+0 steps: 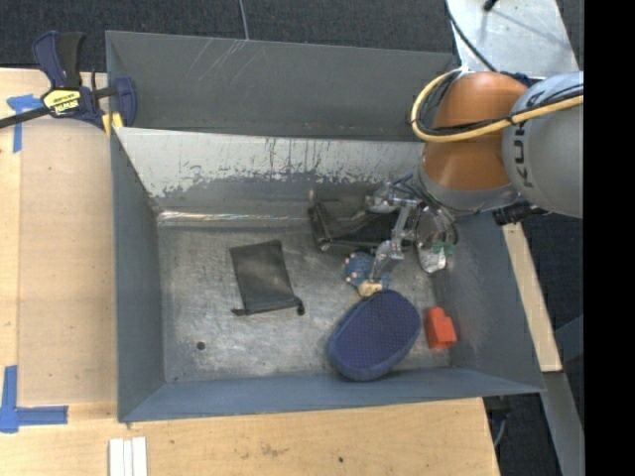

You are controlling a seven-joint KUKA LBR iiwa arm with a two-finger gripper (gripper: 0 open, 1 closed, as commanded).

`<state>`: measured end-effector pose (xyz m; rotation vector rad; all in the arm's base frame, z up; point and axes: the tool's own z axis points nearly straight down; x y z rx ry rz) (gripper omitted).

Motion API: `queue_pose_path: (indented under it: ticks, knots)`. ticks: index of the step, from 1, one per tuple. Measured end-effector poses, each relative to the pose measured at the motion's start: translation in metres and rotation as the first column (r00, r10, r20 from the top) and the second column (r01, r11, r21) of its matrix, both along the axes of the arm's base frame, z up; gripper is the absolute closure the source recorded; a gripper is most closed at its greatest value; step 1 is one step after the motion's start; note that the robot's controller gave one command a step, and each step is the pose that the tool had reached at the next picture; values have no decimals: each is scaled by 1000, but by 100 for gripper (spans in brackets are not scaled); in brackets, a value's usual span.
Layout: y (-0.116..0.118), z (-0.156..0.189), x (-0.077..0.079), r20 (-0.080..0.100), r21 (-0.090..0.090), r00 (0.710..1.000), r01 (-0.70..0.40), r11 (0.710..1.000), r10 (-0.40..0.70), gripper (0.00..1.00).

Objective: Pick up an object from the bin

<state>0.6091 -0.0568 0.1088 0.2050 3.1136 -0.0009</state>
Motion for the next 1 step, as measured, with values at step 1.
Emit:
queue_pose_path:
  ticks: [1]
  knots:
    - [1, -9, 4, -3, 7, 992, 126, 992, -126, 0]
